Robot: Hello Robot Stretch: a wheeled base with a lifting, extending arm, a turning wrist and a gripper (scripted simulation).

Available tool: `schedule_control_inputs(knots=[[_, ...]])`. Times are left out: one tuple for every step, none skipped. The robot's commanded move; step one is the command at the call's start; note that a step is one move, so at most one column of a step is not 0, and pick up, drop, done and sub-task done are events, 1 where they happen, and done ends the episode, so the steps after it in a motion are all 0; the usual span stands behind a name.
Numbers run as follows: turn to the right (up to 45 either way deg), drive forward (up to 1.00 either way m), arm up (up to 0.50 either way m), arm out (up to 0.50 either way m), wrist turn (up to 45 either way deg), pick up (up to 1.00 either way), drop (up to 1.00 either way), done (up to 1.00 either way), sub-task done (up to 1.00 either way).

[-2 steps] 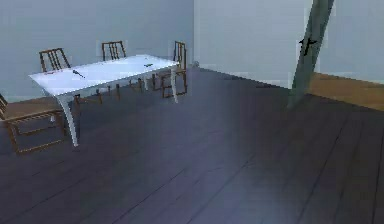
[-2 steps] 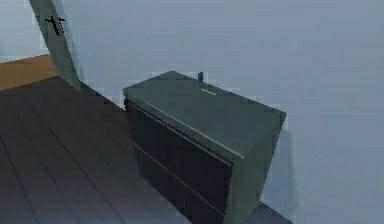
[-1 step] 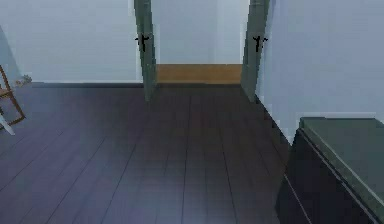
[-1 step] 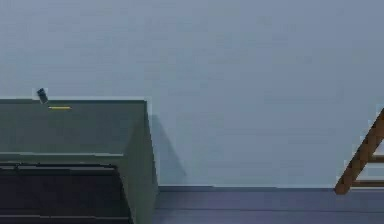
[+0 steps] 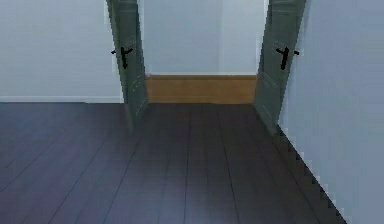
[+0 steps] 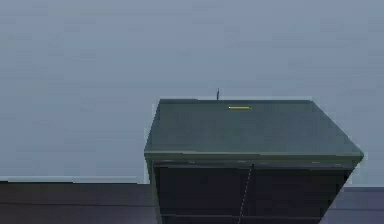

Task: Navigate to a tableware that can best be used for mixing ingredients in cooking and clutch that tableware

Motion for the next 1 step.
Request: schedule_control_inputs(knots=[[3.0, 0.0, 0.0, 0.0, 0.0, 0.0, 0.0, 0.0, 0.0]])
